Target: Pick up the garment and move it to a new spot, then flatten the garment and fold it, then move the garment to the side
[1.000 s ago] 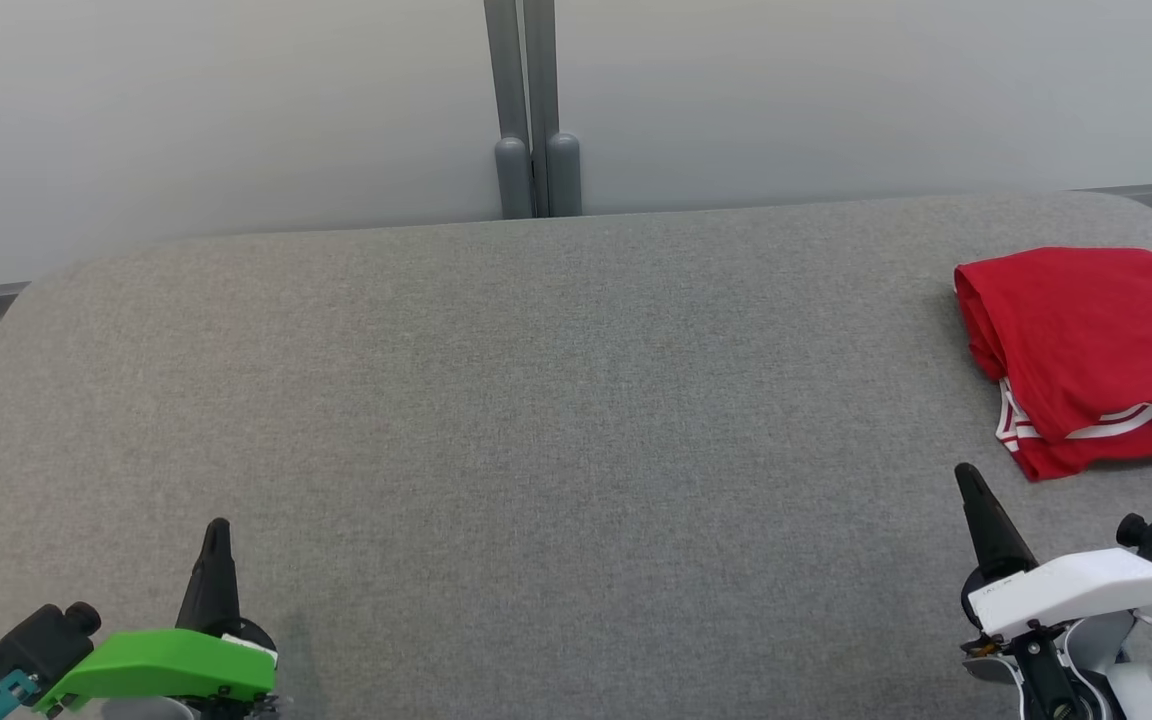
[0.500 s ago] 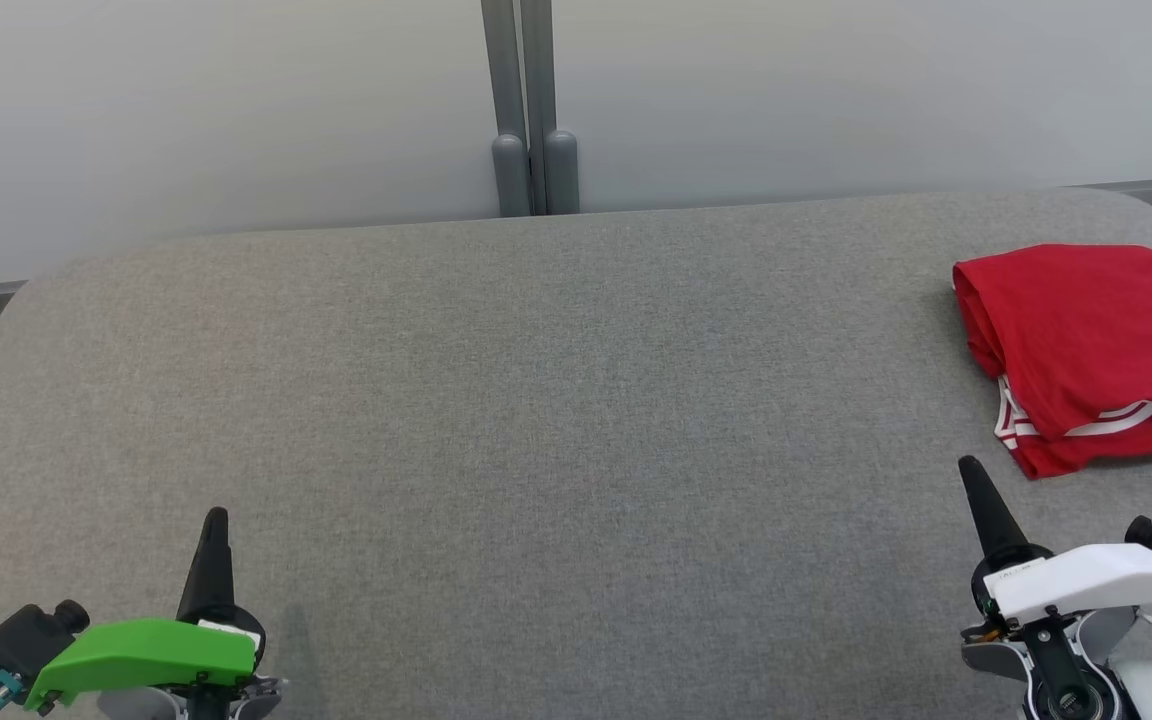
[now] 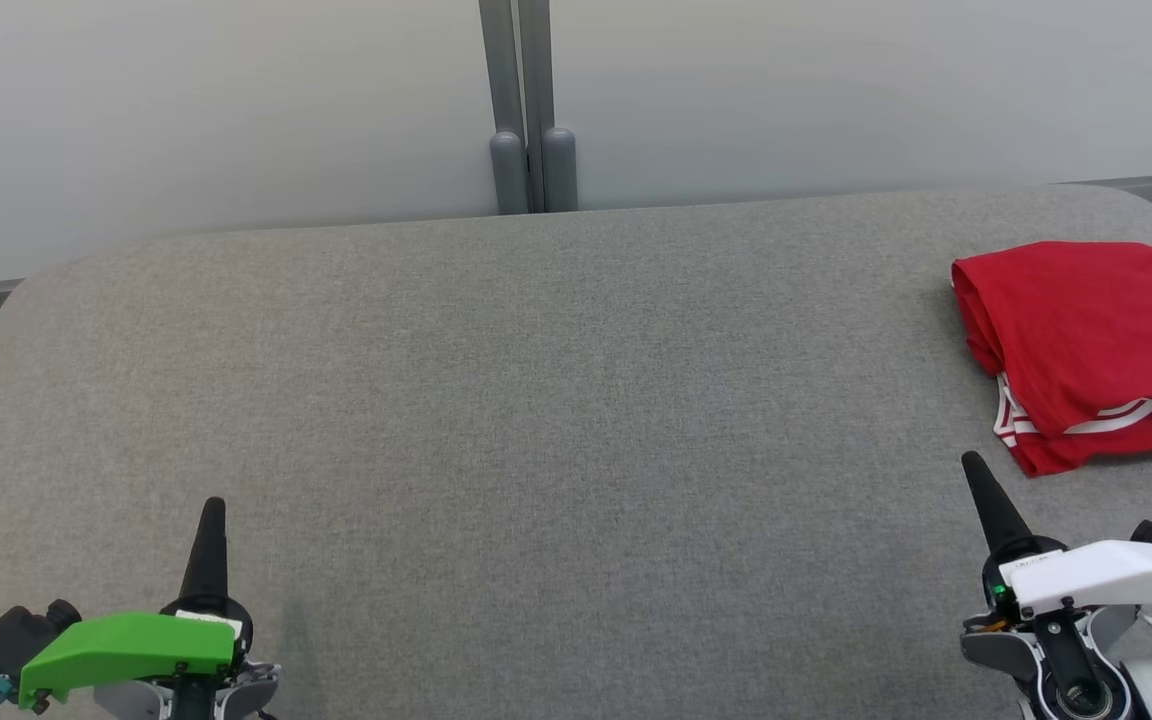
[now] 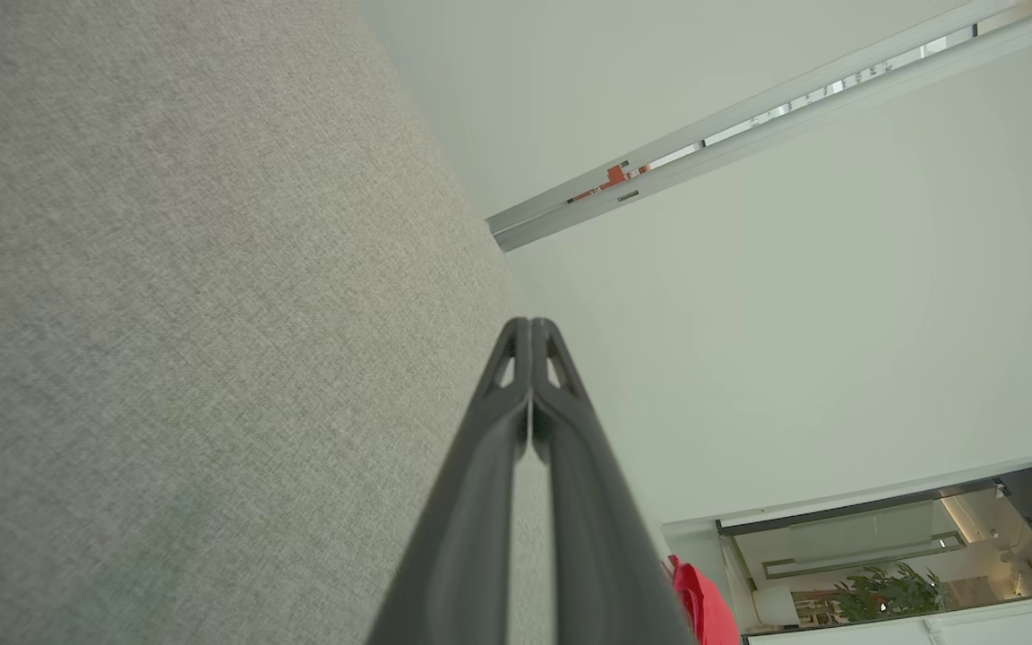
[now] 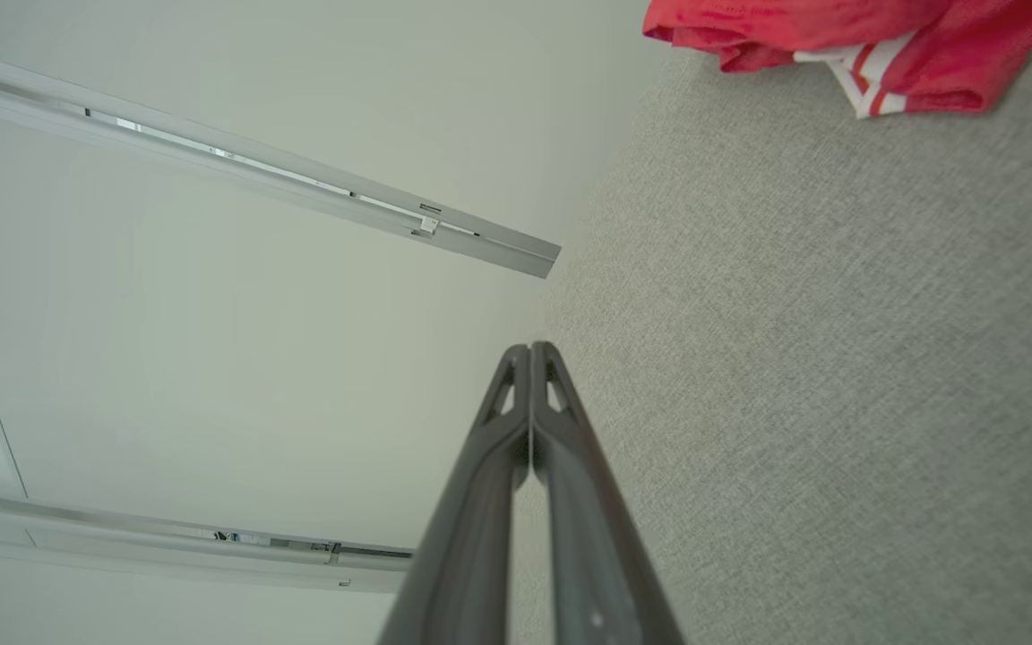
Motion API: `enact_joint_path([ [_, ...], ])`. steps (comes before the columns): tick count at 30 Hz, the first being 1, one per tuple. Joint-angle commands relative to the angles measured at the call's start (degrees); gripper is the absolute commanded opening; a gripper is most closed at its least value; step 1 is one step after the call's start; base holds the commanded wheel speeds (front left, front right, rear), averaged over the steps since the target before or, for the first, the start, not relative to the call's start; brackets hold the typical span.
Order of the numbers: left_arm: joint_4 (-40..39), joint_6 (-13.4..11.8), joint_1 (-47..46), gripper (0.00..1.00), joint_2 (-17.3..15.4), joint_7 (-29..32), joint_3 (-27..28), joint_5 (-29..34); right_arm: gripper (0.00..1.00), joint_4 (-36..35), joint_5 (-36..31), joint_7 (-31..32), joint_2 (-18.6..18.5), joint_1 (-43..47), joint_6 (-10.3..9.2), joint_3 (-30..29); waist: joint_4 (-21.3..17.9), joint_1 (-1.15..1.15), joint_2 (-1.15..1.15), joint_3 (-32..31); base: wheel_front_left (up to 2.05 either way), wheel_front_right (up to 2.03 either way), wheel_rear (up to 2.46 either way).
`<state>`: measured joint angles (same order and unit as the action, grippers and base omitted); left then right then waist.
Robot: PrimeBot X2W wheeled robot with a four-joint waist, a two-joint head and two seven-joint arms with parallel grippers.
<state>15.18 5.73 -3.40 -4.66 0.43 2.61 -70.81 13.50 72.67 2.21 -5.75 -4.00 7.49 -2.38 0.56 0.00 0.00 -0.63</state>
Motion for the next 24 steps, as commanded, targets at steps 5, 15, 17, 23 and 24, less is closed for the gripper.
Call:
enact_joint_path([
  [5, -0.67, 0.54, -1.67, 0.00, 0.13, 0.85, 0.82, -3.27, 0.00, -0.18, 3.05, 0.73, 0.35, -1.48, 0.01, -0.79, -0.05, 0.00, 0.00, 0.08, 0.00, 0.00, 0.00],
  [15, -0.82, 0.98, -2.13, 0.00, 0.59, 2.11, 1.65, -7.62, 0.00, 0.00, 7.10, 1.67, 0.94, -1.68, 0.01, -1.67, -0.16, 0.00, 0.00, 0.23, 0.00, 0.00, 0.00],
  [17, -0.86, 0.97, -2.22, 0.00, 0.67, 2.44, 1.81, -8.44, 0.00, 0.04, 7.81, 1.84, 1.07, -1.73, 0.01, -1.82, -0.18, 0.00, 0.00, 0.26, 0.00, 0.00, 0.00],
  [23, -0.94, 1.14, -2.33, 0.00, 0.90, 3.13, 2.25, -11.04, 0.00, 0.14, 10.20, 2.38, 1.43, -1.92, 0.01, -2.31, -0.24, 0.00, 0.00, 0.35, 0.00, 0.00, 0.00],
  [24, -0.95, 1.17, -2.39, 0.00, 0.94, 3.28, 2.32, -11.43, 0.00, 0.16, 10.59, 2.46, 1.51, -1.96, 0.01, -2.40, -0.26, 0.00, 0.00, 0.37, 0.00, 0.00, 0.00],
])
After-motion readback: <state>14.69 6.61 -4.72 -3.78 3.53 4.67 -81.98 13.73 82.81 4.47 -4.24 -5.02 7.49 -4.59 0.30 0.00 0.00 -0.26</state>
